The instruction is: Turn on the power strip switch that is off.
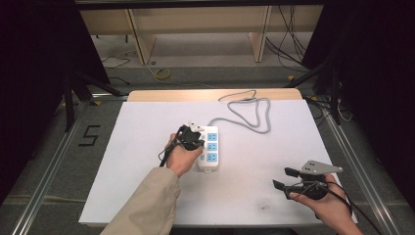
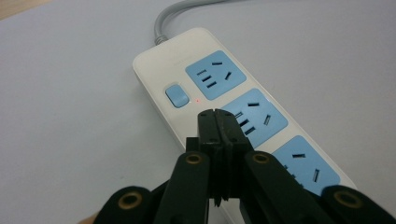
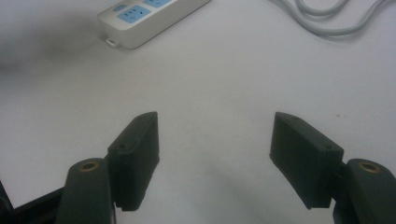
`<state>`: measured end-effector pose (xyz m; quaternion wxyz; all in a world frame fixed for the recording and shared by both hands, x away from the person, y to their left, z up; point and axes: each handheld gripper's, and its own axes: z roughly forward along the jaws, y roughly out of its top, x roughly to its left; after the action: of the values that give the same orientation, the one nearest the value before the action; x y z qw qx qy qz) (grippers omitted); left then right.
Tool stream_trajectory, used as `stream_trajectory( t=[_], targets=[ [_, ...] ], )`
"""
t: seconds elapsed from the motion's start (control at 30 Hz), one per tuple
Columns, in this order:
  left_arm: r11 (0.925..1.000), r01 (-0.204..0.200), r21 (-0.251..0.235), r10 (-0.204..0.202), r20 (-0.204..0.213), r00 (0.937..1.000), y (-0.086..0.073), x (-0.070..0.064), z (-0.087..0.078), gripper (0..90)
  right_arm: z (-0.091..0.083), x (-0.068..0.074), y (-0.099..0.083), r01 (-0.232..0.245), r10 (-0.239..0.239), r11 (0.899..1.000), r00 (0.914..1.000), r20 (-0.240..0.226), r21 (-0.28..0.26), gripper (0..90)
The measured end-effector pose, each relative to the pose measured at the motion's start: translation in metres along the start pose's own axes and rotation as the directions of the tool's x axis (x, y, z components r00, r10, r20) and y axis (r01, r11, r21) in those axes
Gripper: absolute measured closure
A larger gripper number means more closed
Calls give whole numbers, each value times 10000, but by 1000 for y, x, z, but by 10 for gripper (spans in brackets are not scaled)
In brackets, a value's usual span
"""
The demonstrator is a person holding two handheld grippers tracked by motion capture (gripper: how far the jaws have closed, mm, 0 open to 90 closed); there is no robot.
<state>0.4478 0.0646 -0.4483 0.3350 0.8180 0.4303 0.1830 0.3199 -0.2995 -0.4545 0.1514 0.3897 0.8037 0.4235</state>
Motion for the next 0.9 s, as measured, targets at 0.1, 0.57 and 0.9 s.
stream_trajectory(
  t=[0.1,0.57,0.9],
  targets=[
    [10000,-1,47,1,-12,10000,0,0,2,897,0,0,0,3,-3,10000,10000,-4,-21,332],
    [9997,14,247,-13,-26,10000,1,-1,9,897,-1,0,0,14,-14,10000,10000,-2,-8,332],
    [9994,61,351,-59,-55,10000,2,-1,10,898,-1,0,-1,21,-21,10000,10000,2,11,332]
  ],
)
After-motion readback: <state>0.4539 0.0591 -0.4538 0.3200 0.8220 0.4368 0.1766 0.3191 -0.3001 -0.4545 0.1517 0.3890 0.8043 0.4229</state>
